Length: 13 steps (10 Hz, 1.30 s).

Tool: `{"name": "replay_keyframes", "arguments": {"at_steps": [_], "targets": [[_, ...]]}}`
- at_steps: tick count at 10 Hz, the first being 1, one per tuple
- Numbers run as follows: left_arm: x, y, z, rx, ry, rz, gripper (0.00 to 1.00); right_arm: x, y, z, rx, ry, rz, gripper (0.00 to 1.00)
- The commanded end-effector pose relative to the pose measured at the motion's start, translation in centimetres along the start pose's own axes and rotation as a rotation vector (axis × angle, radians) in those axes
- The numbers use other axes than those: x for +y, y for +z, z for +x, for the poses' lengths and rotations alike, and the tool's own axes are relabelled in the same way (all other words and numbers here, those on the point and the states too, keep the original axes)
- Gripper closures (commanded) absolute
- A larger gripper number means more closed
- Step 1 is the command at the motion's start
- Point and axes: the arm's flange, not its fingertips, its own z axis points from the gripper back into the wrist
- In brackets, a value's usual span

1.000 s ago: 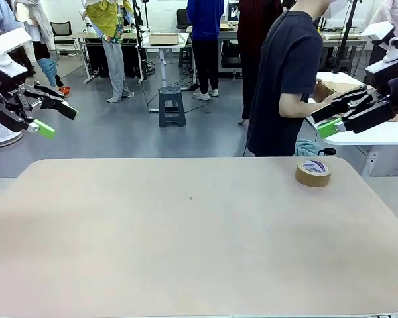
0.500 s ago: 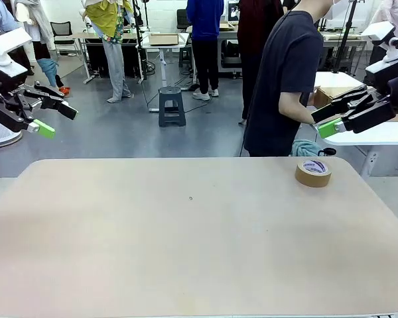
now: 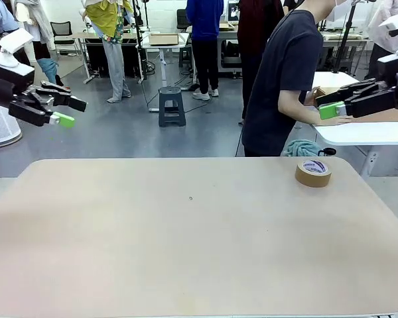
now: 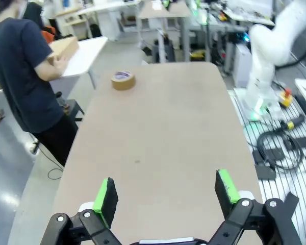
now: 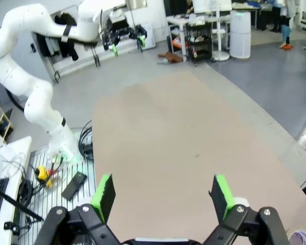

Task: Wrap the clocks to prevent damage.
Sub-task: After the human seals the box with tape, release both hands from the side flaps of the Package Box.

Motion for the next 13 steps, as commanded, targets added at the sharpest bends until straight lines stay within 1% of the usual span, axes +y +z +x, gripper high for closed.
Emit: {"name": "replay_keyframes", "arguments": {"at_steps": [1, 2, 3, 4, 5, 6, 7, 13], "targets": [[0.4, -1.2, -0.5, -0.129, 0.038, 0.104, 0.0, -1.0, -0.6, -2.3, -0.085, -0.024, -0.028, 0.0], [0.7, -1.1, -0.7, -0.175, 0.04, 0.151, 0.0, -1.5, -0.7, -2.9, -0.087, -0.042, -0.03, 0.0], [0.8, -1.0, -1.0, -0.199, 0.044, 0.175, 0.0, -1.8, -1.0, -3.4, -0.078, -0.056, -0.029, 0.0], [0.9, -0.7, -1.3, -0.208, 0.05, 0.197, 0.0, -2.2, -1.2, -3.6, -0.075, -0.068, -0.038, 0.0], [1.2, -0.3, -1.4, -0.195, 0.053, 0.227, 0.0, -2.5, -1.3, -3.5, -0.079, -0.08, -0.073, 0.0], [1.4, 0.0, -1.7, -0.182, 0.069, 0.246, 0.0, -1.8, -0.3, -3.4, -0.061, -0.071, -0.022, 0.0], [1.4, 0.0, -1.1, -0.201, 0.077, 0.185, 0.0, -1.8, -0.3, -3.4, -0.061, -0.071, -0.022, 0.0], [1.4, 0.0, -1.1, -0.201, 0.077, 0.185, 0.0, -1.8, -0.3, -3.4, -0.061, -0.071, -0.022, 0.0]]}}
